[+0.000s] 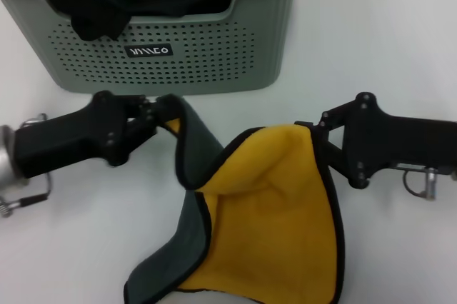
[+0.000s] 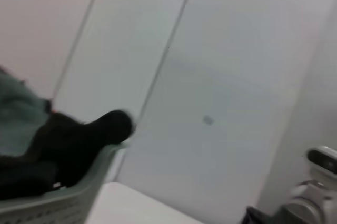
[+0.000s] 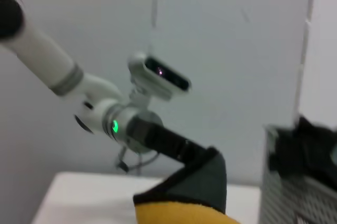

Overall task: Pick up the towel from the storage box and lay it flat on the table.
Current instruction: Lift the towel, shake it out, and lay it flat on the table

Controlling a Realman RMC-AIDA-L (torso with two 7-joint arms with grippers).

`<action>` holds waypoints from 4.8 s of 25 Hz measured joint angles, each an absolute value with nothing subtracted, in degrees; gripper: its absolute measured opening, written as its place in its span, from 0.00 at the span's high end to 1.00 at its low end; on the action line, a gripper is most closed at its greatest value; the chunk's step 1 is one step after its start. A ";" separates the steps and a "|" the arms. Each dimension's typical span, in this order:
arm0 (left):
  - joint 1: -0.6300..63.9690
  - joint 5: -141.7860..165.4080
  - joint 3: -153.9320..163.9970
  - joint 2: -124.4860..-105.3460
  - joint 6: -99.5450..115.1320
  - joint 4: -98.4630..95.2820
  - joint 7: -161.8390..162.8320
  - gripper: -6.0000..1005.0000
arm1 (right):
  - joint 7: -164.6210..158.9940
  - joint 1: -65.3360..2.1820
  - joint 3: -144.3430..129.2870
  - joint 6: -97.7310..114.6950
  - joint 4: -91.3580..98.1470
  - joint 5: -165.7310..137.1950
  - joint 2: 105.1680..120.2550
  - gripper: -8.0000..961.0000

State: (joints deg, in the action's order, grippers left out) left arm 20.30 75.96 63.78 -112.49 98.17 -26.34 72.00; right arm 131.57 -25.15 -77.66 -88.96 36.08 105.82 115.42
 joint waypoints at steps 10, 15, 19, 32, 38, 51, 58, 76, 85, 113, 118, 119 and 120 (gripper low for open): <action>7.50 75.79 61.44 -111.03 113.78 -42.85 77.31 0.98 | 121.02 -12.15 -77.71 -99.11 63.12 106.36 115.55 0.96; -1.91 72.07 61.35 -111.91 116.60 -54.80 80.59 0.98 | 117.92 -9.95 -80.10 -103.49 68.08 108.78 115.26 0.96; -10.11 68.71 63.29 -113.17 116.69 -65.36 80.99 0.98 | 116.36 -8.08 -83.59 -103.98 71.43 110.46 114.88 0.96; -17.01 66.45 65.56 -115.09 116.75 -74.23 80.57 0.98 | 113.62 -7.66 -87.92 -104.61 66.98 117.34 112.42 0.95; 2.48 82.05 57.51 -114.56 116.47 -48.10 78.89 0.98 | 122.63 -16.50 -84.29 -103.68 42.15 112.60 114.28 0.95; 22.87 104.06 48.89 -113.66 99.80 -28.81 79.34 0.98 | 134.02 -22.51 -84.14 -88.68 31.07 109.59 114.53 0.95; 25.21 105.96 48.94 -113.71 90.89 -29.97 83.95 0.98 | 137.66 -23.78 -84.07 -80.89 31.25 108.18 115.08 0.95; 28.82 111.62 48.44 -115.73 73.96 -30.84 89.81 0.98 | 146.01 -26.26 -86.41 -58.88 43.78 94.76 116.10 0.95; 28.98 111.80 48.62 -115.72 70.70 -30.95 90.21 0.98 | 149.56 -25.19 -95.66 -47.04 49.69 93.90 116.17 0.95; 27.73 118.56 49.39 -117.47 69.29 -41.14 95.43 0.98 | 155.64 -20.35 -103.68 -34.88 55.83 94.55 116.19 0.95; 27.17 119.72 49.47 -117.93 69.48 -43.62 95.96 0.97 | 155.65 -20.19 -104.11 -34.78 56.26 94.64 116.19 0.95; 27.16 120.34 49.47 -118.02 69.48 -44.13 96.38 0.96 | 155.65 -20.20 -104.25 -34.73 56.34 94.65 116.19 0.95; 27.16 121.13 49.47 -118.13 69.48 -44.62 96.77 0.95 | 155.65 -20.20 -104.39 -34.69 56.42 94.66 116.19 0.95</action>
